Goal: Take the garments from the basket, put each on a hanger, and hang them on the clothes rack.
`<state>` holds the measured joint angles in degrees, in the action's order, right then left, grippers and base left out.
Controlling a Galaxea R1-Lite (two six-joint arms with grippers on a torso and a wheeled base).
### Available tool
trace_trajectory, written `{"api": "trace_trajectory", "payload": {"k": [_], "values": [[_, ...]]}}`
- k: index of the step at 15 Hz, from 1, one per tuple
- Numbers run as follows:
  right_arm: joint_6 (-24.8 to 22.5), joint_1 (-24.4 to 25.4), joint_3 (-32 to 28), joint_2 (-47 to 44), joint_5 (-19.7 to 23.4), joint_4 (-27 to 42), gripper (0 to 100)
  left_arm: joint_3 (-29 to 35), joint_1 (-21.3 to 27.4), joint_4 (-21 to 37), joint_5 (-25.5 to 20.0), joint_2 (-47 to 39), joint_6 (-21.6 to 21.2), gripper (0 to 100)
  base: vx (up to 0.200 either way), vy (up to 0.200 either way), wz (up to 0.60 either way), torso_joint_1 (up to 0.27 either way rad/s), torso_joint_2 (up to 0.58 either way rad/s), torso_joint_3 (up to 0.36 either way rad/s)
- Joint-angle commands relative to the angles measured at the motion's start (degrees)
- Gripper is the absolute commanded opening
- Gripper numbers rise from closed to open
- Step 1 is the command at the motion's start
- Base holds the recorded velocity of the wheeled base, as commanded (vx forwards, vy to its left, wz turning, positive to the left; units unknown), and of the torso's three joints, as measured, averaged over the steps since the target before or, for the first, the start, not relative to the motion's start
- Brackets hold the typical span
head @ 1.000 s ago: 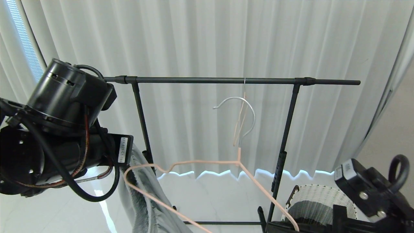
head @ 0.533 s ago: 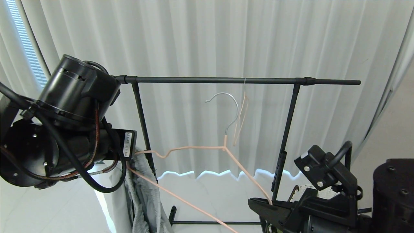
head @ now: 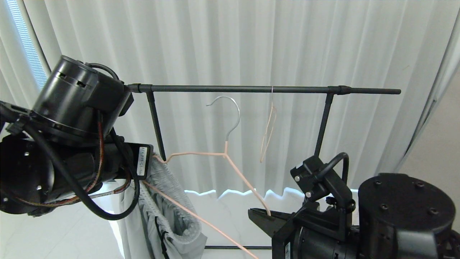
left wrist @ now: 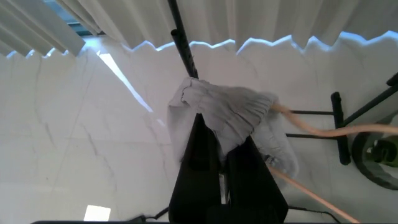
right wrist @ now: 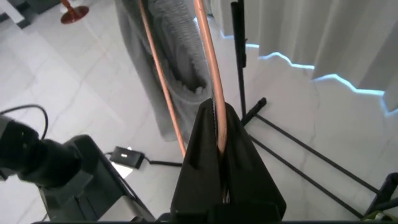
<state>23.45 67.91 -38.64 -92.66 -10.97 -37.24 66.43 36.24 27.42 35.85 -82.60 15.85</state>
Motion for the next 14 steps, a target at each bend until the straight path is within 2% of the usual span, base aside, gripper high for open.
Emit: {"api": "trace_trajectory", "payload": {"k": [1,2,4,7,10,12,14], "values": [[-0.5,1.0,0.6,-1.0,0.1,0.2,0,0.0,1.8,0.0,-0.2,1.9,-0.1,0,0.0,0.0,0.0,0.0,0.0,0.0],[-1.7,1.0,1.6,-1.0,0.2,0.2,0,-0.1,3.0,0.1,-0.3,2.9,-0.6,0,0.0,0.0,0.0,0.0,0.0,0.0],[-4.2,0.6,3.8,-0.4,0.7,0.2,0,-1.0,3.7,0.1,-0.8,4.7,-4.9,0,0.0,0.0,0.0,0.0,0.0,0.0],[-4.6,-0.1,6.7,3.4,2.8,0.2,0,-1.6,3.6,0.0,-4.4,6.5,-10.8,0,0.0,0.0,0.0,0.0,0.0,0.0],[-5.7,-0.1,7.7,6.4,2.5,0.0,0,-1.3,4.5,-0.1,-5.8,6.2,-10.8,0,0.0,0.0,0.0,0.0,0.0,0.0],[-6.8,0.2,7.5,6.0,2.6,-0.1,0,-1.1,7.8,-0.1,-8.1,6.5,-10.3,0,0.0,0.0,0.0,0.0,0.0,0.0],[-6.8,1.7,7.3,4.2,2.6,-1.6,0,-1.0,10.2,-0.2,-8.2,6.1,-8.8,0,0.0,0.0,0.0,0.0,0.0,0.0]]}}
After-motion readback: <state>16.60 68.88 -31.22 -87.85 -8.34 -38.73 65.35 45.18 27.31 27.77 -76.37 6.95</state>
